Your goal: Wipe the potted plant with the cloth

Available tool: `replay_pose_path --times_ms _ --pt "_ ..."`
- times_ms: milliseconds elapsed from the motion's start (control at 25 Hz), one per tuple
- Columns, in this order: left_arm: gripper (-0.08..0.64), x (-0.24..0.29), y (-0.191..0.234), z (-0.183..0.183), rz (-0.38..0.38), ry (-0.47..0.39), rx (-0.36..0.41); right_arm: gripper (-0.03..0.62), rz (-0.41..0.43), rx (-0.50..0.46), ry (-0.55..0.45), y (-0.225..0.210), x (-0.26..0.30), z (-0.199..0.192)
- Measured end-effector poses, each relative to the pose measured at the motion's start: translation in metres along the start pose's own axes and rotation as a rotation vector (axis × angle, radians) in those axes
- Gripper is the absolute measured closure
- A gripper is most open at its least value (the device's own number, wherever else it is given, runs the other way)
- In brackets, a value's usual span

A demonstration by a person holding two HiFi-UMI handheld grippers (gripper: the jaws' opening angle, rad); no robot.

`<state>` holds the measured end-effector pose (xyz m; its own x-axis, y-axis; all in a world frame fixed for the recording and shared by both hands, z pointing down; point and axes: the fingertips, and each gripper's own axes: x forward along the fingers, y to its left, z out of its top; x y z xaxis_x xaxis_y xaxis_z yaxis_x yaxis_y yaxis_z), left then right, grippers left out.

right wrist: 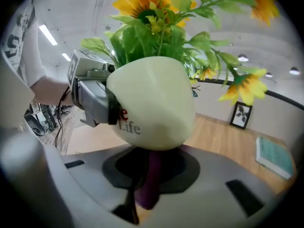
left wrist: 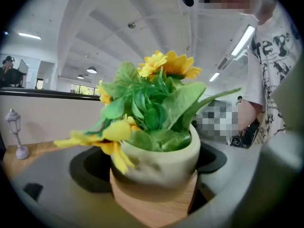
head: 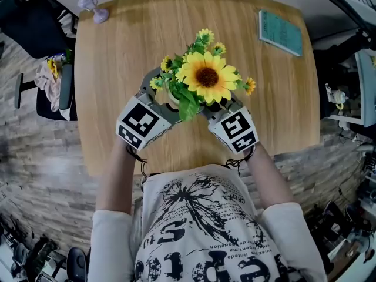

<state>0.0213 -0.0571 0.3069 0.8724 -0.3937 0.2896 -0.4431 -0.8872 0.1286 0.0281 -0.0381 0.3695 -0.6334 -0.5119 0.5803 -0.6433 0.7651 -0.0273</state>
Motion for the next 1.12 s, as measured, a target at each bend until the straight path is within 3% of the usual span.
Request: replay_pose_path --times_ms 400,720,1120 --pt "0.041 -0.019 0.023 0.007 0.043 -0.061 -0.056 0.514 0.100 -0.018 -0.041 0.042 0.024 0.021" --pt "0.041 -0.031 0.028 0.001 0.054 -0.058 -0.049 0.513 0.183 0.049 -0.056 0.066 0.035 0.021" --pt "0.041 -0.041 0.036 -0.002 0.096 -0.064 -0.054 0.512 0.181 0.097 -0.091 0.049 0.015 0.015"
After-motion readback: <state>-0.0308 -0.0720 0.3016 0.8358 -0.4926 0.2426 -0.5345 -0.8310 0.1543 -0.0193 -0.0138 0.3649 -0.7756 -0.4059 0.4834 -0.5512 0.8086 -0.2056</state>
